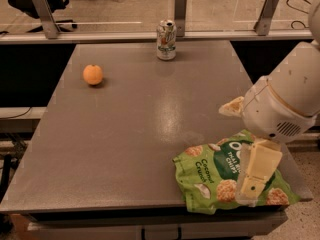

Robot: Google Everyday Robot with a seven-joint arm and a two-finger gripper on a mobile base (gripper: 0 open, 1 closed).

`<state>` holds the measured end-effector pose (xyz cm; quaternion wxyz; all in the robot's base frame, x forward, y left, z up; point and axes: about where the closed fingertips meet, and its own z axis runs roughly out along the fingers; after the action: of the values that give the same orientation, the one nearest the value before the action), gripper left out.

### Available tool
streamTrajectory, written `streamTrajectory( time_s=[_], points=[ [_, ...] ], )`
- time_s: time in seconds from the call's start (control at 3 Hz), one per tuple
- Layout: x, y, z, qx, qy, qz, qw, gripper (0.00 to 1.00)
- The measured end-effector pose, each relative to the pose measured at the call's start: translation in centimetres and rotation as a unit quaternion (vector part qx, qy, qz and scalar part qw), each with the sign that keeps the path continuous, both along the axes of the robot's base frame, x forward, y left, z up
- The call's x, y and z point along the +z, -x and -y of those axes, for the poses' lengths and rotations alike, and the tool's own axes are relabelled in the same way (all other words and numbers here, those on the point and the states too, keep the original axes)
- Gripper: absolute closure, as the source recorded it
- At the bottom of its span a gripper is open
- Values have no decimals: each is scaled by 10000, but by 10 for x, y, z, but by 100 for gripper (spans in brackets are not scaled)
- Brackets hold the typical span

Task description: Pick green rice chip bag

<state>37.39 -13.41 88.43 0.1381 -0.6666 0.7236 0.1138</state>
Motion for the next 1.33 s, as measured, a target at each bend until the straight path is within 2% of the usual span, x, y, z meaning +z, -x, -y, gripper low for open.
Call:
streamTrajectory(
  time_s=[0.33, 0.67, 1.33],
  points=[
    [-20, 3, -5, 47, -168, -21, 9998, 0],
    [-34, -1, -12, 16, -349, 21, 9994, 18],
    [-43, -9, -20, -48, -540, 30, 9985, 64]
  ],
)
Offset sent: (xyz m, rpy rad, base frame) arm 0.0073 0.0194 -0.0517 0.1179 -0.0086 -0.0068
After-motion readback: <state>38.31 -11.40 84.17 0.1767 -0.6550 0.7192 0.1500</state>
